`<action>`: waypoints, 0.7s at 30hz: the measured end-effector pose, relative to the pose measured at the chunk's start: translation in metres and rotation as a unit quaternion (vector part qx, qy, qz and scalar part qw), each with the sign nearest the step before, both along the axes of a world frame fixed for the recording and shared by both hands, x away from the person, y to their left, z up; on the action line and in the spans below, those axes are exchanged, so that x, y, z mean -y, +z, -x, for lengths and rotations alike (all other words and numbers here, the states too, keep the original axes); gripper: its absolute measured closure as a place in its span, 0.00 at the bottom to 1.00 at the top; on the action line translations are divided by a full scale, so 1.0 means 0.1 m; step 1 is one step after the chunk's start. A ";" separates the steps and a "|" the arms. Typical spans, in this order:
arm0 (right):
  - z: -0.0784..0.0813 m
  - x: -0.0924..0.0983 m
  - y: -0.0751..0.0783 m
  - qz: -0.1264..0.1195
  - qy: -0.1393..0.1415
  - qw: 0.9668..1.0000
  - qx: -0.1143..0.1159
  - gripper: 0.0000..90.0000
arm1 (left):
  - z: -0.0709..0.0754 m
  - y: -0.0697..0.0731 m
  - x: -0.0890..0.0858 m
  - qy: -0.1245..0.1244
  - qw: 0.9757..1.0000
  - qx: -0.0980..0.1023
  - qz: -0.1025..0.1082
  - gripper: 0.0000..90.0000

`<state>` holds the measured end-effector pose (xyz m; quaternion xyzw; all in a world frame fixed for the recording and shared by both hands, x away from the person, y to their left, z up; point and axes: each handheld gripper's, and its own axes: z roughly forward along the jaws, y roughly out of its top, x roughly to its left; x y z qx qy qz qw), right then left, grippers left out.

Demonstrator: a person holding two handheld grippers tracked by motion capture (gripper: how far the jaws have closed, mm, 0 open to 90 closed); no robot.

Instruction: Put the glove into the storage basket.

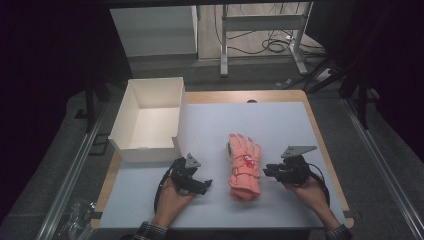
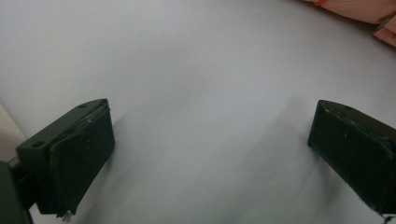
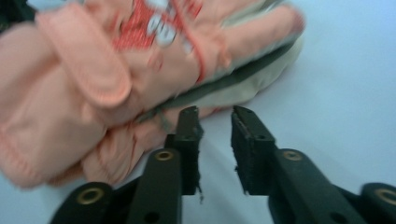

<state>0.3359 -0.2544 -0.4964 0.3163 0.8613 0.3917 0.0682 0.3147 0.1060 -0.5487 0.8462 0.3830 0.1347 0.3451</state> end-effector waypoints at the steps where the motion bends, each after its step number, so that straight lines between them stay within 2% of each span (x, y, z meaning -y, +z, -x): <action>1: 0.02 0.01 -0.03 -0.002 0.001 1.000 -0.002 0.86 | 0.00 0.00 0.00 0.000 1.000 0.000 0.000 0.00; 2: 0.06 0.02 -0.09 -0.004 0.003 1.000 -0.005 0.90 | 0.00 0.00 0.00 0.000 1.000 0.000 0.000 0.00; 6: 0.13 0.04 -0.19 -0.010 0.009 1.000 -0.009 0.96 | 0.00 0.00 0.00 0.000 1.000 0.000 0.000 0.00; 14: 0.28 0.01 -0.27 -0.007 0.018 1.000 0.002 0.99 | 0.00 0.00 0.00 0.000 1.000 0.000 0.000 0.00; 21: 0.41 -0.02 -0.32 -0.005 0.029 1.000 0.000 0.99 | 0.00 0.00 0.00 0.000 1.000 0.000 0.000 0.00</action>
